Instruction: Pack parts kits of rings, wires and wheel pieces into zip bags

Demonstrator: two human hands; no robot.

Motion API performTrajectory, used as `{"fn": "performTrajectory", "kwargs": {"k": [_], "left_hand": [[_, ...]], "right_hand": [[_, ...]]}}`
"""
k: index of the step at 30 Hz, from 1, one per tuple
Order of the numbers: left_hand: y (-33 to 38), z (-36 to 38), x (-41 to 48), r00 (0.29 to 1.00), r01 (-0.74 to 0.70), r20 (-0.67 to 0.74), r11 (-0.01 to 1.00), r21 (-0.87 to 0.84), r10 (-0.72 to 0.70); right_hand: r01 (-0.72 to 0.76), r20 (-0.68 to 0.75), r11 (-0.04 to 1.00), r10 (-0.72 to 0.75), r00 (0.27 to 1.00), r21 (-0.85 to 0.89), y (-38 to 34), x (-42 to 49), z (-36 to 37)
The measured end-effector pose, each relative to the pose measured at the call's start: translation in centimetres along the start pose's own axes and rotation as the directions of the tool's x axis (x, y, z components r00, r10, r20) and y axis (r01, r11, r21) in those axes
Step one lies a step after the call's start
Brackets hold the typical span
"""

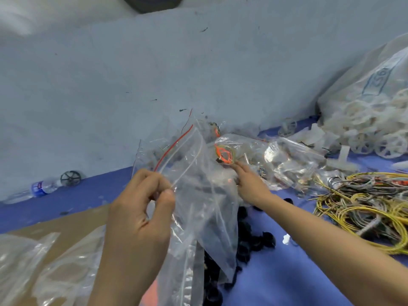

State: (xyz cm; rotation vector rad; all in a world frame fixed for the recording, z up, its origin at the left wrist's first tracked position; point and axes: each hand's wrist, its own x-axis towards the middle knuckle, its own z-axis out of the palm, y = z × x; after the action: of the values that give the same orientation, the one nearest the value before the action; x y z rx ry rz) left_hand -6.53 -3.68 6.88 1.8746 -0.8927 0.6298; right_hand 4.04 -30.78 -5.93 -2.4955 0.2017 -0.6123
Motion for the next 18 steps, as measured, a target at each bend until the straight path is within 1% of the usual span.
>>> {"fn": "performTrajectory", "kwargs": {"k": [2, 3, 4, 6, 7, 8, 9, 10, 11, 12, 13, 14, 15, 16, 18], "left_hand": [[-0.4, -0.3, 0.1, 1.0, 0.015, -0.026, 1.0, -0.022, -0.016], [-0.5, -0.3, 0.1, 0.999, 0.019, -0.036, 0.999, -0.033, -0.02], [-0.5, -0.3, 0.1, 0.999, 0.019, -0.043, 0.999, -0.043, -0.021], [-0.5, -0.3, 0.2, 0.999, 0.014, -0.046, 0.999, -0.05, -0.016], [-0.4, -0.2, 0.2, 0.999, 0.011, -0.042, 0.999, -0.047, -0.013], [-0.2, -0.2, 0.2, 0.999, 0.007, -0.032, 0.999, -0.043, -0.009], [-0.1, -0.1, 0.2, 1.0, 0.002, -0.022, 0.999, -0.044, -0.003], [0.1, 0.0, 0.2, 1.0, -0.004, -0.01, 0.999, -0.048, 0.003], [0.3, 0.1, 0.2, 1.0, -0.012, 0.001, 0.999, -0.049, 0.012], [0.6, 0.4, 0.1, 1.0, -0.02, 0.012, 0.999, -0.048, 0.021], [1.0, 0.7, 0.1, 0.999, -0.029, 0.027, 0.998, -0.05, 0.03], [1.4, 1.0, 0.0, 0.998, -0.04, 0.046, 0.998, -0.054, 0.042], [1.8, 1.5, -0.1, 0.996, -0.053, 0.071, 0.997, -0.053, 0.057], [2.2, 1.9, -0.2, 0.992, -0.071, 0.1, 0.996, -0.046, 0.076], [2.9, 2.9, -0.6, 0.982, -0.102, 0.155, 0.994, -0.031, 0.106]], "right_hand": [[0.006, 0.103, 0.985, 0.012, 0.995, -0.174, 1.1, 1.1, 1.1], [0.019, 0.097, 0.966, 0.006, 0.995, -0.258, 1.3, 1.4, 1.5], [0.016, 0.06, 0.951, 0.002, 0.998, -0.308, 1.2, 1.4, 1.7], [-0.03, -0.083, 0.952, 0.005, 0.997, -0.305, 0.7, 1.1, 1.5], [-0.065, -0.172, 0.967, 0.023, 0.985, -0.245, 0.4, 0.7, 1.0], [-0.098, -0.284, 0.989, 0.062, 0.957, -0.114, 0.0, 0.1, 0.3], [-0.11, -0.373, 0.989, 0.138, 0.917, 0.094, -0.5, -0.5, -0.7], [-0.099, -0.424, 0.934, 0.247, 0.871, 0.342, -1.1, -1.3, -2.0], [-0.076, -0.425, 0.804, 0.388, 0.818, 0.589, -1.8, -2.0, -3.6], [-0.035, -0.372, 0.606, 0.533, 0.76, 0.795, -2.5, -2.8, -5.5], [0.019, -0.272, 0.37, 0.645, 0.714, 0.929, -3.0, -3.7, -7.4], [0.093, -0.158, 0.13, 0.706, 0.691, 0.987, -3.5, -4.7, -9.3], [0.161, -0.074, -0.049, 0.732, 0.678, 0.986, -3.8, -5.9, -10.9], [0.207, -0.034, -0.142, 0.743, 0.668, 0.968, -4.3, -7.2, -12.4], [0.258, -0.035, -0.188, 0.741, 0.67, 0.948, -5.1, -9.4, -14.7]]}}
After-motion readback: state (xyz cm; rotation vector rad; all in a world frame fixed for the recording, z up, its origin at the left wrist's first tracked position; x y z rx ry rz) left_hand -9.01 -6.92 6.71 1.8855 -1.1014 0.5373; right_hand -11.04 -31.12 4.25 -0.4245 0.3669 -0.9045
